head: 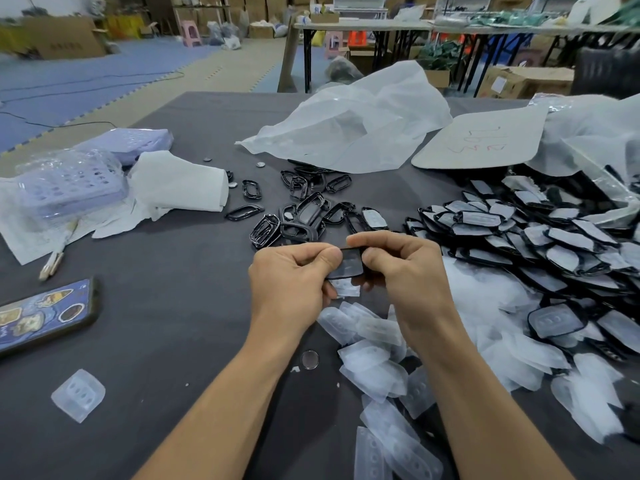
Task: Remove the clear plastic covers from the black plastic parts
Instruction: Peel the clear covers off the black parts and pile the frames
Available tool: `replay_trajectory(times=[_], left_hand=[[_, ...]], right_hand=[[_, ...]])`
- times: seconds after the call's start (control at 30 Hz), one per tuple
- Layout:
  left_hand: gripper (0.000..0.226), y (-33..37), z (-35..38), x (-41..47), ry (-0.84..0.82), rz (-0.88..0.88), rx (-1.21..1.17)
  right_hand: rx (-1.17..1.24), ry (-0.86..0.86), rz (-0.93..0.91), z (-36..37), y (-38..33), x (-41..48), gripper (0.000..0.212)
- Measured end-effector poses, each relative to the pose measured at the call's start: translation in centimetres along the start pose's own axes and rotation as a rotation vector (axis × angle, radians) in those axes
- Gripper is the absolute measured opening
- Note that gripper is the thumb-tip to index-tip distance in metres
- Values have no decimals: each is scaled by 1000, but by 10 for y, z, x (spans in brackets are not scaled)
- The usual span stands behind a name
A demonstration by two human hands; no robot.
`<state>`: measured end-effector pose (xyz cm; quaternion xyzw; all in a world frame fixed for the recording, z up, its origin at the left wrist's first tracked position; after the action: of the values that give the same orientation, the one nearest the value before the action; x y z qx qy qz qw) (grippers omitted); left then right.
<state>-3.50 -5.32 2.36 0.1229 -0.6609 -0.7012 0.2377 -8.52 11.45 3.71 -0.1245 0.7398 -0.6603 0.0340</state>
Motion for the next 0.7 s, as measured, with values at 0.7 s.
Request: replay_trajectory(times=[0.7], left_hand=[[10,-26,-4,0,-24,-305,-171]], right_hand=[[-547,58,-148,-5,-17,-6,39]])
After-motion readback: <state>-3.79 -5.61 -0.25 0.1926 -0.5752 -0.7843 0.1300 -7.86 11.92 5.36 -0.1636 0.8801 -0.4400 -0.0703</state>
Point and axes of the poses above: each hand's wrist, its own x-axis towards the middle knuckle, its own z-axis out of the palm, y = z × x, the point moved 10 cm from there along x, towards the middle knuckle, and after that the axes turned 11 degrees about -x, right-handed, at the moved point
